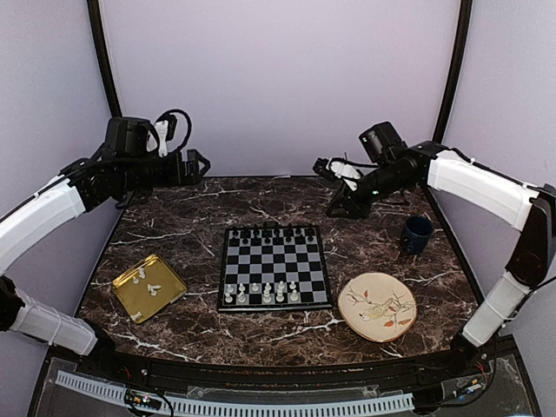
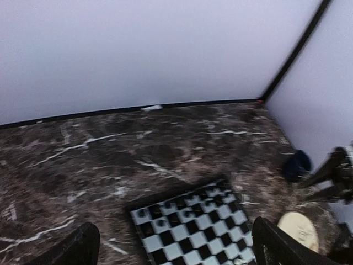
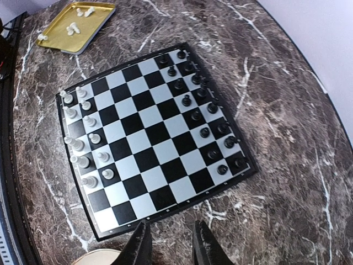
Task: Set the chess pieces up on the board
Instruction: Pick up the pawn from the storage box.
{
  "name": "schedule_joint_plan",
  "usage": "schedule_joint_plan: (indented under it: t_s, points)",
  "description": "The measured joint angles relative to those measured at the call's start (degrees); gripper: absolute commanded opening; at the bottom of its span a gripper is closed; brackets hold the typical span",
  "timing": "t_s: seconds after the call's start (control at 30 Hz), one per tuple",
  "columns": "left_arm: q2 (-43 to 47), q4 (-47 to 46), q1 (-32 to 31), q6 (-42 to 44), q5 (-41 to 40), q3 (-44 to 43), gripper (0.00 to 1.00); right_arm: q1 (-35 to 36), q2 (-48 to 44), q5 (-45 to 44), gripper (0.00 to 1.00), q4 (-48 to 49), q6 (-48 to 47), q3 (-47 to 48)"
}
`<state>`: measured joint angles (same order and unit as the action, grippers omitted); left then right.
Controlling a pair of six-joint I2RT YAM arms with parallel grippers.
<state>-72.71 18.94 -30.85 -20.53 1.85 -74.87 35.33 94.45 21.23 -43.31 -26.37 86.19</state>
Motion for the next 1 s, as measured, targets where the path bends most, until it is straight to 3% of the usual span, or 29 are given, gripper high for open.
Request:
schedule_joint_plan:
  t_s: [0.07, 0.13, 0.2, 0.23, 0.33, 0.5, 0.67, 0.77, 0.93, 1.0]
  points:
    - [1.0, 1.2, 1.3, 2.1, -10.4, 4.4, 0.99, -2.1, -3.2, -0.2, 0.42, 2.1, 0.8, -2.6]
    - [-0.1, 4.1, 5.1, 2.8, -18.5, 7.4, 0.93, -4.3, -6.6, -0.5, 0.67, 5.1, 1.6, -6.2]
    - [-2.8, 6.8, 10.3, 3.9, -22.4, 8.9, 0.71, -6.3, -9.3, -0.7, 0.97, 8.7, 2.7, -10.1]
    - [-4.2, 8.0, 13.1, 4.4, -22.6, 9.5, 0.58, -7.0, -9.9, -0.8, 1.00, 9.8, 3.5, -11.5]
    - [-5.9, 11.3, 20.1, 4.7, -18.4, 11.6, 0.40, -10.2, -11.5, 0.8, 1.00, 14.9, 4.5, -17.5]
    - [-5.9, 17.7, 28.2, 2.7, -7.4, 12.5, 0.30, -12.6, -9.4, 5.7, 0.82, 16.2, 4.2, -21.0]
    - [-10.1, 27.1, 28.7, 1.6, -2.6, 11.9, 0.28, -12.5, -9.2, 9.5, 0.71, 16.6, 2.3, -21.0]
    - [-13.3, 31.2, 28.6, 1.3, -2.4, 12.3, 0.26, -12.5, -9.2, 10.6, 0.69, 16.3, 1.1, -21.0]
    - [-13.9, 34.7, 28.6, 0.9, -5.7, 12.7, 0.14, -12.5, -9.2, 11.5, 0.68, 16.0, -0.1, -21.0]
    - [-13.9, 35.2, 28.6, 0.8, -7.0, 12.8, 0.14, -12.5, -9.2, 11.7, 0.67, 16.0, -0.4, -21.0]
